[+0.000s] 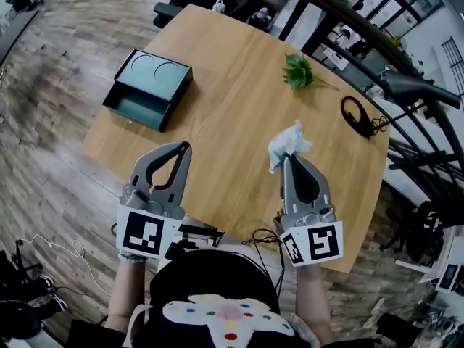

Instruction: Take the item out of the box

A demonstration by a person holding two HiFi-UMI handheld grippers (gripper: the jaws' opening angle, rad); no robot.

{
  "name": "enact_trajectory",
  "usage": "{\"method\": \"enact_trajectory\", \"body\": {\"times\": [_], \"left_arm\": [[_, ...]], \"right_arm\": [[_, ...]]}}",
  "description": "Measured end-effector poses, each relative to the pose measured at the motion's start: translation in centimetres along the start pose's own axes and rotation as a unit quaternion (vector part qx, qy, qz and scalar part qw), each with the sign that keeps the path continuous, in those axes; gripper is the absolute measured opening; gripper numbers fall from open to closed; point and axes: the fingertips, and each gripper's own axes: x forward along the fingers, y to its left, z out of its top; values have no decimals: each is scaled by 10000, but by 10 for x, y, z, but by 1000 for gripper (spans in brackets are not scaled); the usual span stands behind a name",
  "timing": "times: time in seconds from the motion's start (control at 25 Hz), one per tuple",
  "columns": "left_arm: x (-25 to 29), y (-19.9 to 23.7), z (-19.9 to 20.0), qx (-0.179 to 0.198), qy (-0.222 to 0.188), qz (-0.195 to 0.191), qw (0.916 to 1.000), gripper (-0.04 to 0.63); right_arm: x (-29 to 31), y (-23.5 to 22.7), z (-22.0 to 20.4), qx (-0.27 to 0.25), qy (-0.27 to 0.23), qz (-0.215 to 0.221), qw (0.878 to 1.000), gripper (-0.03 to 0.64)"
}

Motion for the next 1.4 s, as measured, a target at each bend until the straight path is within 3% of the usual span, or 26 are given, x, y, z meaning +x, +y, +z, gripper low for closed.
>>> {"method": "enact_trajectory", "body": {"times": [0.4, 1.4], "left_arm": [[-15, -18, 10, 56, -39, -75, 9999, 6], [-11, -39, 7, 201, 43, -285, 9994, 6]], "right_arm": [[-34, 2, 14, -43, -377, -115, 9992, 11], [-40, 5, 9, -389, -273, -91, 9988, 10]]}}
